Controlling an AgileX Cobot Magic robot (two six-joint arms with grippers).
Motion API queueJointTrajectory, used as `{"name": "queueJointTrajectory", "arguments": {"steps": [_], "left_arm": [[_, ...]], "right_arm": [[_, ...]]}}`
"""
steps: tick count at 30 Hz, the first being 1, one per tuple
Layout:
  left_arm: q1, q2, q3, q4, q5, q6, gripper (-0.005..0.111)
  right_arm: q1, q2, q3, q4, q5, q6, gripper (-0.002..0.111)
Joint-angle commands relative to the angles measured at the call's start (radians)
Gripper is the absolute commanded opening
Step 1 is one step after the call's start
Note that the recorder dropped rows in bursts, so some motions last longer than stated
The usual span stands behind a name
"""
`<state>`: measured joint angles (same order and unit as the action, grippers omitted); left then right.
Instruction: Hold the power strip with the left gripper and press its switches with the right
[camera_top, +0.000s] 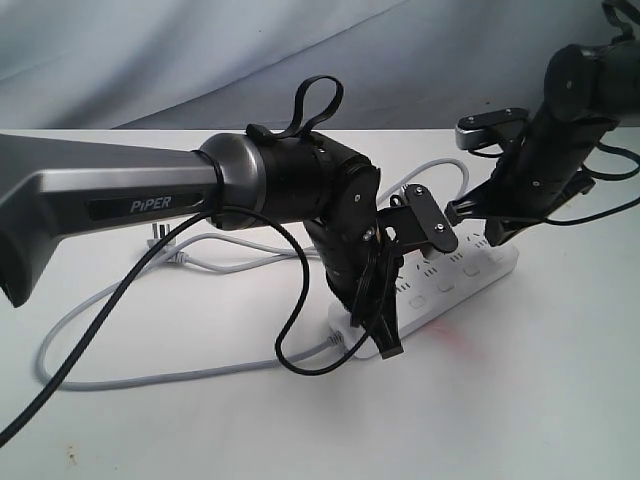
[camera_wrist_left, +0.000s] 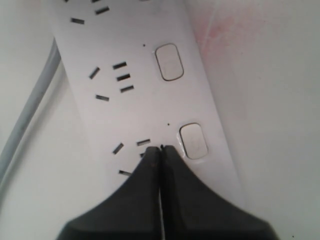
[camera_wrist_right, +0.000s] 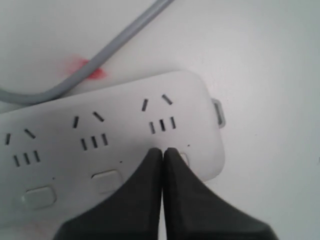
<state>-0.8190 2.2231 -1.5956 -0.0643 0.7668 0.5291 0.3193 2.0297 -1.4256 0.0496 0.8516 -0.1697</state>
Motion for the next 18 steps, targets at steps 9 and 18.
{"name": "queueJointTrajectory", "arguments": {"steps": [9, 18], "left_arm": [[-0.006, 0.054, 0.02, -0.005, 0.053, -0.023, 0.0], [-0.006, 0.054, 0.02, -0.005, 0.053, -0.023, 0.0]], "right_arm": [[0.003, -0.013, 0.004, 0.125, 0.069, -0.077, 0.0], [0.007, 0.028, 0.004, 0.12, 0.068, -0.077, 0.0]]}}
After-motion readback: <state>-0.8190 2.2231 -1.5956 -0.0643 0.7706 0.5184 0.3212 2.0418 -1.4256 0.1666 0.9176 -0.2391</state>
